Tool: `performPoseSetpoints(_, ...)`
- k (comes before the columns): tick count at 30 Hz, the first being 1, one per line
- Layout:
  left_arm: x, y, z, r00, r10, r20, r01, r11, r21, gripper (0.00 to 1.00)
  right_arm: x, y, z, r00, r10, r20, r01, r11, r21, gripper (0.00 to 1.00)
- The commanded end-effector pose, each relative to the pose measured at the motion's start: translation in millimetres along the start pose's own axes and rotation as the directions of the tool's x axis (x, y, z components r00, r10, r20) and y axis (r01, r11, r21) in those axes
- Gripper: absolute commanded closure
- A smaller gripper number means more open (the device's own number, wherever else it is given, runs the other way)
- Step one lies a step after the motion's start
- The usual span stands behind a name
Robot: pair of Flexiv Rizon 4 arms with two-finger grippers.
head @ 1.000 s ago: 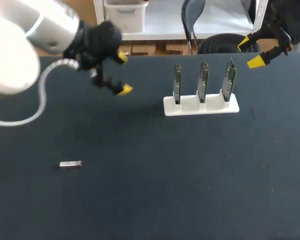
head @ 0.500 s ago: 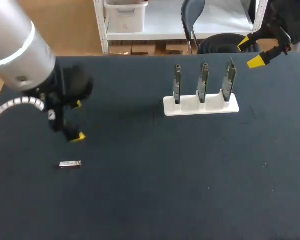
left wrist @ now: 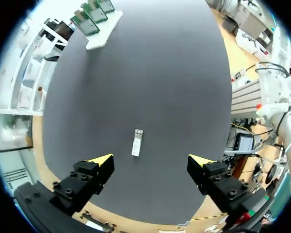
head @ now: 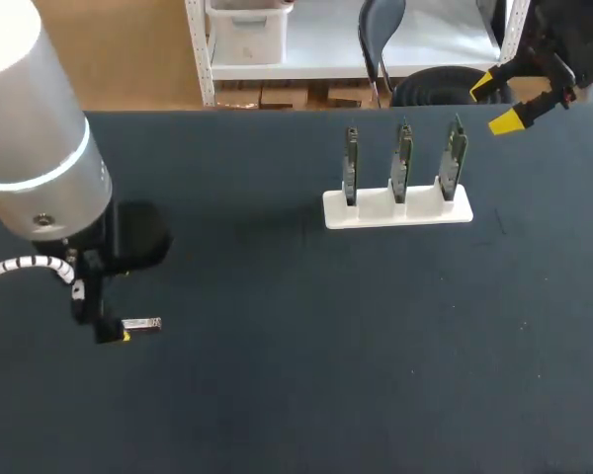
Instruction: Pick up the optical module with the left hand, and insert it into the network port with the right hand.
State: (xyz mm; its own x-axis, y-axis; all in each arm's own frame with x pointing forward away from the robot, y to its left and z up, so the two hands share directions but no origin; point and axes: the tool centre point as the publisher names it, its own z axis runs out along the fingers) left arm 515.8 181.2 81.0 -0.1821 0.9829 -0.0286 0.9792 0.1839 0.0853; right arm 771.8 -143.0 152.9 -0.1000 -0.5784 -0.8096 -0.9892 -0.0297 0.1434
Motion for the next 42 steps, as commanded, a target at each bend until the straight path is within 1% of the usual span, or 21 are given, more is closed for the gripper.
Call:
performPoseSetpoints(1,4.9,1.9,15,1.000,0.013,-0.003,-0.013,0.999,0.030,0.00,0,2,0,1.000,0.000,0.000,0.000,1.000,0.004,0.00)
performPoseSetpoints(6,8.5,0.3,29,0.998,0.045,-0.032,-0.043,0.998,0.050,0.00,0,2,0,1.000,0.000,0.000,0.000,1.000,0.004,0.00)
performPoseSetpoints(9,7.4,1.6,38,0.998,0.056,-0.030,-0.055,0.997,0.060,0.00,0,2,0,1.000,0.000,0.000,0.000,1.000,0.004,0.00)
performPoseSetpoints(11,6.9,2.4,44,0.996,0.080,-0.039,-0.077,0.995,0.071,0.00,0,2,0,1.000,0.000,0.000,0.000,1.000,0.004,0.00)
performPoseSetpoints(15,7.5,5.5,54,0.995,0.088,-0.038,-0.085,0.993,0.077,0.00,0,2,0,1.000,0.000,0.000,0.000,1.000,0.004,0.00)
performPoseSetpoints(18,11.9,8.8,60,0.997,0.064,-0.040,-0.061,0.996,0.070,0.00,0,2,0,1.000,0.000,0.000,0.000,1.000,0.004,0.00)
performPoseSetpoints(27,22.4,10.8,77,0.996,0.056,-0.063,-0.050,0.995,0.088,0.00,0,2,0,1.000,0.000,0.000,0.000,1.000,0.004,0.00)
performPoseSetpoints(36,22.8,25.2,85,0.998,0.039,-0.046,-0.036,0.997,0.065,0.00,0,2,0,1.000,0.000,0.000,0.000,1.000,0.004,0.00)
performPoseSetpoints(42,24.1,29.3,92,0.998,0.041,-0.036,-0.039,0.997,0.071,0.00,0,2,0,1.000,0.000,0.000,0.000,1.000,0.004,0.00)
